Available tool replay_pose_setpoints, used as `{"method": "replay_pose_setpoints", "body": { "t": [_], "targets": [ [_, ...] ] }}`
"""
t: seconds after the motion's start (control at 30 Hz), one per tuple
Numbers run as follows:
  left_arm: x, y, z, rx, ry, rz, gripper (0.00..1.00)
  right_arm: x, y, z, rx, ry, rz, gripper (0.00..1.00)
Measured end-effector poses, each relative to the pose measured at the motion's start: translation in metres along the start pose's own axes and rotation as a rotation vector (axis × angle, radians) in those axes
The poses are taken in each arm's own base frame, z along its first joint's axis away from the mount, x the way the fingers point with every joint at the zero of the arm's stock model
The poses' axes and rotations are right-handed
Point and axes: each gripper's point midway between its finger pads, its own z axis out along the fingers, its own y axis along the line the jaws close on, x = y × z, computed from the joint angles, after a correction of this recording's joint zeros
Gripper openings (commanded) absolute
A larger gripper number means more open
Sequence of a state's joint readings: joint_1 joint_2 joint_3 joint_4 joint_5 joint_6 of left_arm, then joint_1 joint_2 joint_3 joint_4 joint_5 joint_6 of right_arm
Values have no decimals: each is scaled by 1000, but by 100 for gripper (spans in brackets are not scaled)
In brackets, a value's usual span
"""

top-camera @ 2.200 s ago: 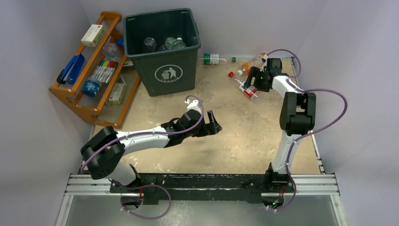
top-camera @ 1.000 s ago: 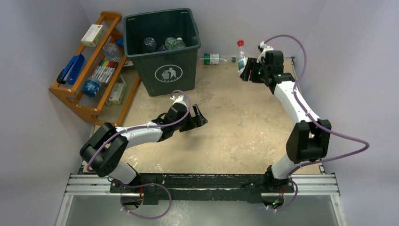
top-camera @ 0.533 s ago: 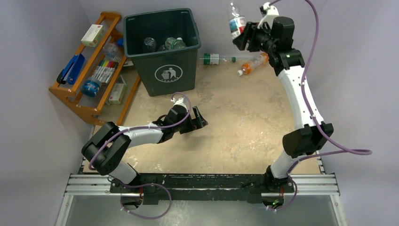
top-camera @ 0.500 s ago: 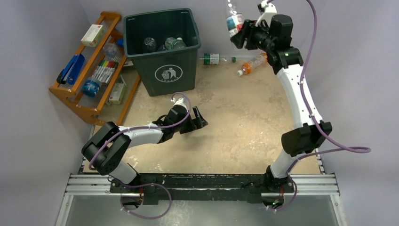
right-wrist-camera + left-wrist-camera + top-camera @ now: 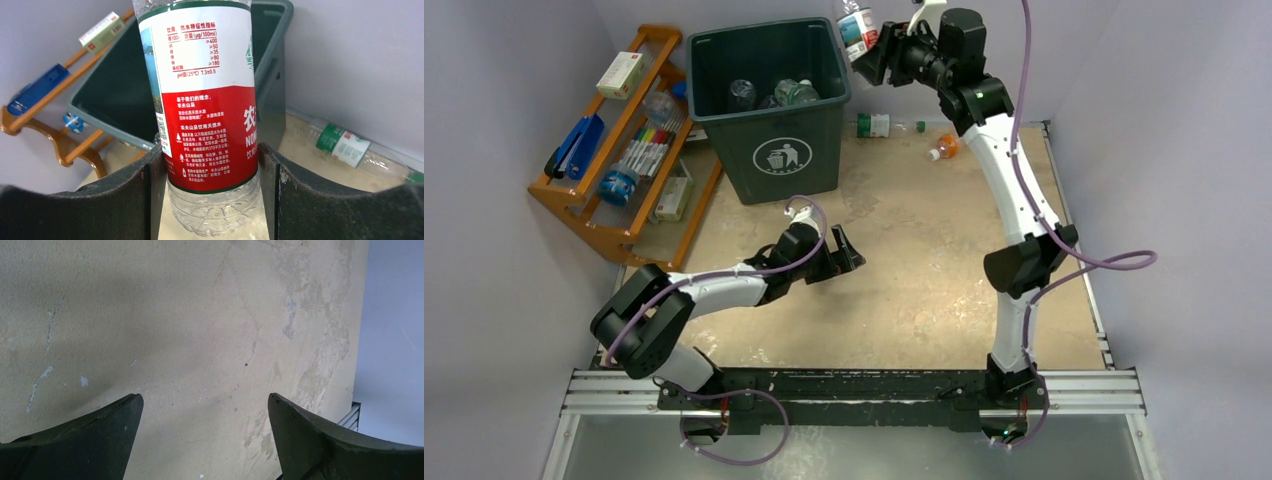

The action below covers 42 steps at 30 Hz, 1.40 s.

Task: Put the plastic bottles in the bin
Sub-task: Place the plastic bottle in the trash bin.

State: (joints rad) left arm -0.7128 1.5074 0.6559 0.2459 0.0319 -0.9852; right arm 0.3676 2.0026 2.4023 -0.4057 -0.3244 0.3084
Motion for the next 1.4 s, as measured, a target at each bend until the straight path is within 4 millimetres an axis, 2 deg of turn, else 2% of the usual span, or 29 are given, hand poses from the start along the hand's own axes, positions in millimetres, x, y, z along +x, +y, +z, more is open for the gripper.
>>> {"method": "replay_pose_setpoints", "body": {
  "t": [0.3,0.47,0.6,0.8,0.97,1.23,1.4],
  "targets": [
    [-11,-15,-15,38,-30,2,96,-14,23,30,-102,-95,55,50],
    [-11,-15,-23,41,-33,2,96,-8,44,51,-166,-122,68,50],
    [-11,-14,-26,42,-38,2,96,5,53,66,-199,-111,83,50],
    [-6,-8,-27,30,-30,1,96,8,52,76,-211,-131,88,53],
    [-3,-4,-27,25,-26,1,96,2,53,80,-225,-166,88,60],
    [1,1,-31,20,-21,2,96,7,50,88,-227,-171,92,67],
    [-1,-3,-34,36,-27,3,96,6,50,89,-230,-180,97,74]
  ]
}}
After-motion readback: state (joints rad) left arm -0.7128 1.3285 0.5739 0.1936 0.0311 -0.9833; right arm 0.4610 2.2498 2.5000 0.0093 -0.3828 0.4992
